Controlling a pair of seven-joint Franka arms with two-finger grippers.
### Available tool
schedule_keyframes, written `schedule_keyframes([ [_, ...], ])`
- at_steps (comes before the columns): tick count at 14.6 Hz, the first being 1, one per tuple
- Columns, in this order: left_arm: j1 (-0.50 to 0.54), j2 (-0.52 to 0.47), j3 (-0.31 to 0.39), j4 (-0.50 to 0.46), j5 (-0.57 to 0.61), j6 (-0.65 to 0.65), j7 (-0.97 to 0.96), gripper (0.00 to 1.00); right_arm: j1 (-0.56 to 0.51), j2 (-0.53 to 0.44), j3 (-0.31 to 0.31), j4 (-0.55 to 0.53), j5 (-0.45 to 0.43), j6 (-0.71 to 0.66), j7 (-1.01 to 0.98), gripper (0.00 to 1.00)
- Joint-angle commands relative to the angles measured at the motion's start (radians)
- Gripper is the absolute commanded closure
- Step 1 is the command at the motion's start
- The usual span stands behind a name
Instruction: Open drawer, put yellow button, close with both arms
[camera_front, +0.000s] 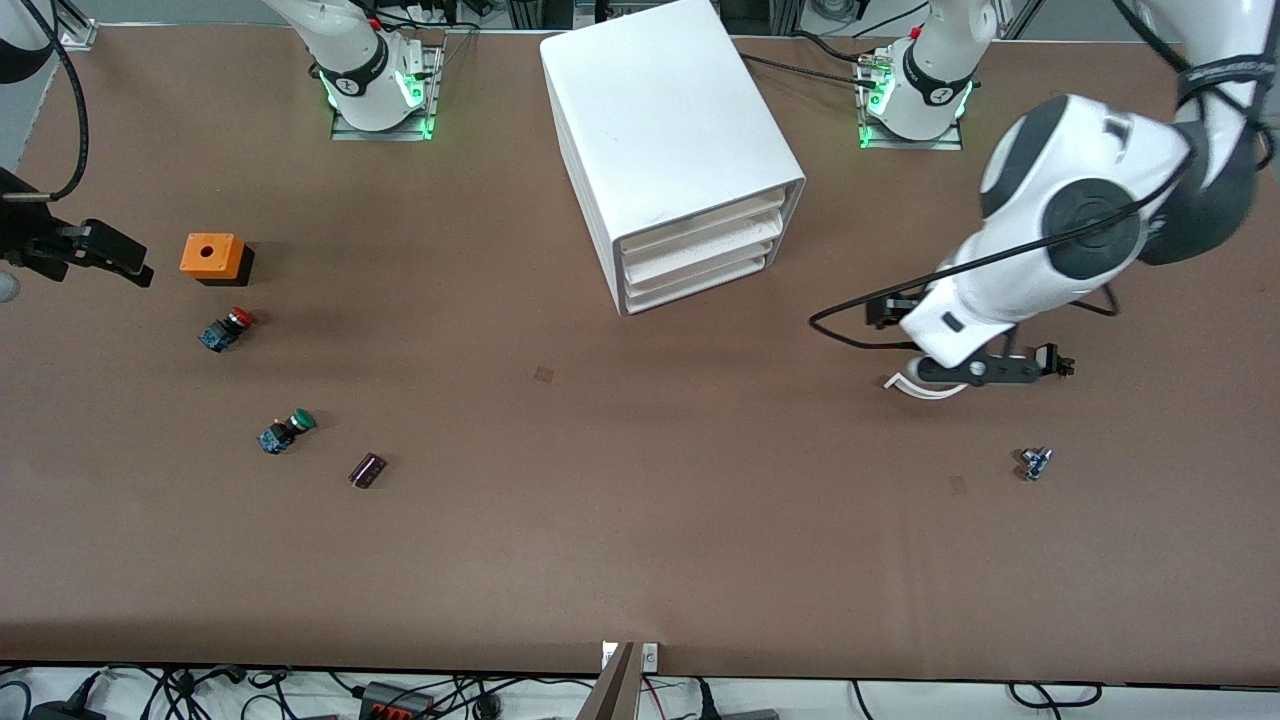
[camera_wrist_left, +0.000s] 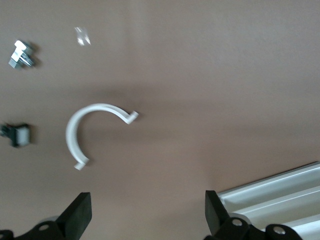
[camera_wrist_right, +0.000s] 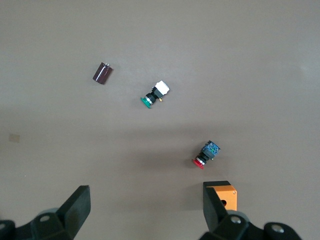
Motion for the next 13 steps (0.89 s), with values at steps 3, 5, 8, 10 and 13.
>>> schedule_keyframes([
  [3, 0.076, -0.016, 0.003, 0.097, 0.017, -0.07, 0.205, 0.0, -0.028, -0.012, 0.034, 0.003, 0.008, -0.004, -0.012, 0.0],
  [5, 0.034, -0.076, 0.114, 0.09, -0.005, -0.07, 0.259, 0.0, -0.026, -0.018, 0.034, 0.003, 0.008, -0.052, -0.012, 0.0],
  [8, -0.149, -0.154, 0.406, 0.043, -0.12, -0.053, 0.338, 0.0, -0.023, -0.023, 0.034, 0.003, 0.008, -0.068, -0.009, 0.0],
  [10, -0.195, -0.237, 0.46, -0.061, -0.12, 0.058, 0.348, 0.0, -0.019, -0.027, 0.037, 0.001, 0.004, -0.065, -0.011, 0.0],
  [13, -0.229, -0.352, 0.488, -0.205, -0.109, 0.177, 0.417, 0.0, -0.022, -0.027, 0.039, -0.006, -0.004, -0.042, -0.012, 0.0],
])
